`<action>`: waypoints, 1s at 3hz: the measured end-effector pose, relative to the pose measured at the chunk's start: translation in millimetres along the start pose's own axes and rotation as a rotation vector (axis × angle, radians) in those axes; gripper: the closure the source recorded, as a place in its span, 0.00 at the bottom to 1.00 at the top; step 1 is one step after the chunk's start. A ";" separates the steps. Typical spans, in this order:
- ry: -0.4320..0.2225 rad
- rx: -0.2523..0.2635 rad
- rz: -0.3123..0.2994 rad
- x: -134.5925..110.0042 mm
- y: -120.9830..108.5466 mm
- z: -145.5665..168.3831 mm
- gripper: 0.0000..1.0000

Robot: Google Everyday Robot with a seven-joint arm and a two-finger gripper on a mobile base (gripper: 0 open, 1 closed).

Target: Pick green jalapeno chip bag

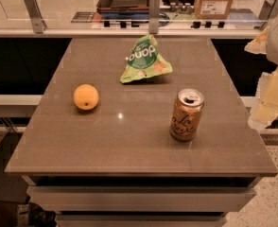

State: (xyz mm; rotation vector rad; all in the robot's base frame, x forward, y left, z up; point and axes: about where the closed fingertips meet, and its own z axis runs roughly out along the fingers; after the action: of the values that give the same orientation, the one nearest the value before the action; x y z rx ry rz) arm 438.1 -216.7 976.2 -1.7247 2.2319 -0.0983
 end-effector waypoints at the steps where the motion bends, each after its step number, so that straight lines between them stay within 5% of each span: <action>1: 0.000 0.008 -0.004 -1.1 -1.5 -0.8 0.00; 3: -0.072 0.106 0.016 -9.0 -35.0 6.9 0.00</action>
Offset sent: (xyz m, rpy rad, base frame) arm 0.0374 0.0066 -0.0017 0.0270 -0.1079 -0.0177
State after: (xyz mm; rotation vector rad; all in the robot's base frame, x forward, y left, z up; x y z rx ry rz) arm 474.8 -216.5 980.1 -1.6291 2.1476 -0.1460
